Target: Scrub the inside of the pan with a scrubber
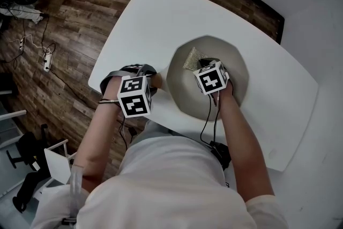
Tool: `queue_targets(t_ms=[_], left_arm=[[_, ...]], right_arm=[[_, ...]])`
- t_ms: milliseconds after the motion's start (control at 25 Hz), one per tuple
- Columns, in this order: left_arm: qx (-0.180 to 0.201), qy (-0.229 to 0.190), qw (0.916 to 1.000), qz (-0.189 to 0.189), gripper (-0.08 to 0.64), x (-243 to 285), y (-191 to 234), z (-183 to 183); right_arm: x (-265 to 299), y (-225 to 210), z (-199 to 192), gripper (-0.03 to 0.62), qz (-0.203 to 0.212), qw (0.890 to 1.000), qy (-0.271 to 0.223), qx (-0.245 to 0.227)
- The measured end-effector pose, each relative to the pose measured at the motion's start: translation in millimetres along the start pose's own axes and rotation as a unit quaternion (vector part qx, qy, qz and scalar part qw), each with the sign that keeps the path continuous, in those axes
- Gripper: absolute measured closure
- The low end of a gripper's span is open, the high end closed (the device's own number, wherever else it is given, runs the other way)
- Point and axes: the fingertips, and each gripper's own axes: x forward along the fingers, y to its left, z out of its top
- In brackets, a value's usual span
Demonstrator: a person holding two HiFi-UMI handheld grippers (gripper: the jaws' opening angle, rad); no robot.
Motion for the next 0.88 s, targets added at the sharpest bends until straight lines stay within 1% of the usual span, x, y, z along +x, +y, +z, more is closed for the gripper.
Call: queue_targets(t_ms=[600, 880], left_arm=[[-0.003, -0.001, 1.0000, -0.002, 0.341, -0.9, 1.0, -1.9], [-0.004, -0.003, 1.0000, -0.001, 0.341, -1.2, 2.4, 1.1]], right_arm=[[-6.2, -31.9, -15.2, 0.565, -0.026, 0.999, 0.014, 0.042], [-15.1, -42.8, -29.3, 0.565, -0.040, 0.997, 0.041, 0.056]])
